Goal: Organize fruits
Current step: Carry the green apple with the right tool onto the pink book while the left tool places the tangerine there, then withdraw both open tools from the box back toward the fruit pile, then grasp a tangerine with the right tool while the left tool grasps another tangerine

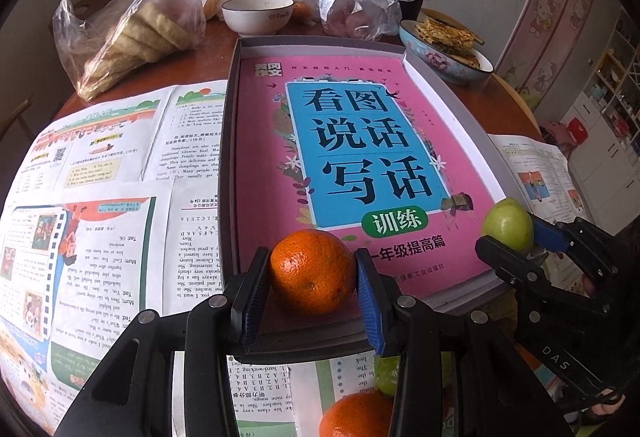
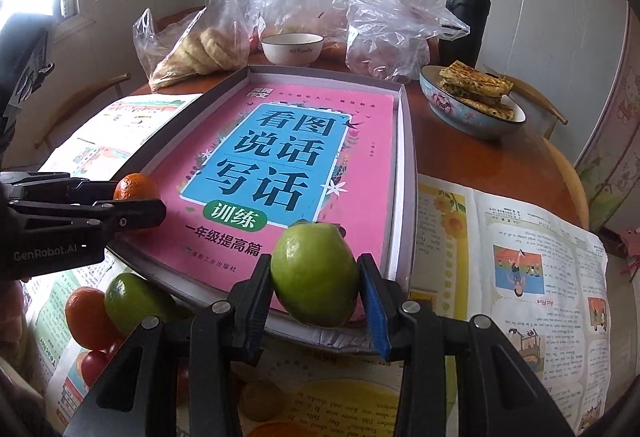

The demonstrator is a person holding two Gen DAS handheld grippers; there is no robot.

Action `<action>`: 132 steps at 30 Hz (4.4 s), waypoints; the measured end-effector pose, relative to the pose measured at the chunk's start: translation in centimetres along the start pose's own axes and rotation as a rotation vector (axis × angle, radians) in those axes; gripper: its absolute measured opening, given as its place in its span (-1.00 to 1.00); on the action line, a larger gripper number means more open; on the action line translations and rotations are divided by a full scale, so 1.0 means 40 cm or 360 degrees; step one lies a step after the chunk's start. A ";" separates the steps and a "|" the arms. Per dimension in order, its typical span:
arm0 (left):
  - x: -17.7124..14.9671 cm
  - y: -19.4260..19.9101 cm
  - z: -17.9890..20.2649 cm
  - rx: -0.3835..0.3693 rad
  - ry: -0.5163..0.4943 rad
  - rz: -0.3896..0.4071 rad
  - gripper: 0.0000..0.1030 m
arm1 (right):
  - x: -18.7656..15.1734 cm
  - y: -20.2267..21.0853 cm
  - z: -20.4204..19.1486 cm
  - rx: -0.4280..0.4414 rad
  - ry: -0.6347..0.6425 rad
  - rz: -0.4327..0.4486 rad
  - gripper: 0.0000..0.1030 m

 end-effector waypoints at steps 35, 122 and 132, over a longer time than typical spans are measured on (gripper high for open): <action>-0.014 0.063 -0.015 -0.0018 0.0001 0.0098 0.11 | -0.011 0.038 0.017 0.0009 -0.0130 0.0044 0.06; -0.192 0.186 -0.013 -0.0146 -0.0071 0.0053 0.47 | -0.179 0.180 -0.025 0.0176 -0.0175 0.0086 0.54; -0.205 0.152 -0.005 -0.0191 -0.0060 -0.0019 0.47 | -0.200 0.168 -0.030 0.0192 -0.0176 0.0043 0.54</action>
Point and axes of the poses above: each gripper's, at about its wrist camera, not at the fingertips, and y roughly against the way its jaws point, z to its right, x to its top, the point moved 4 cm from there along -y, roughly the way its jaws point
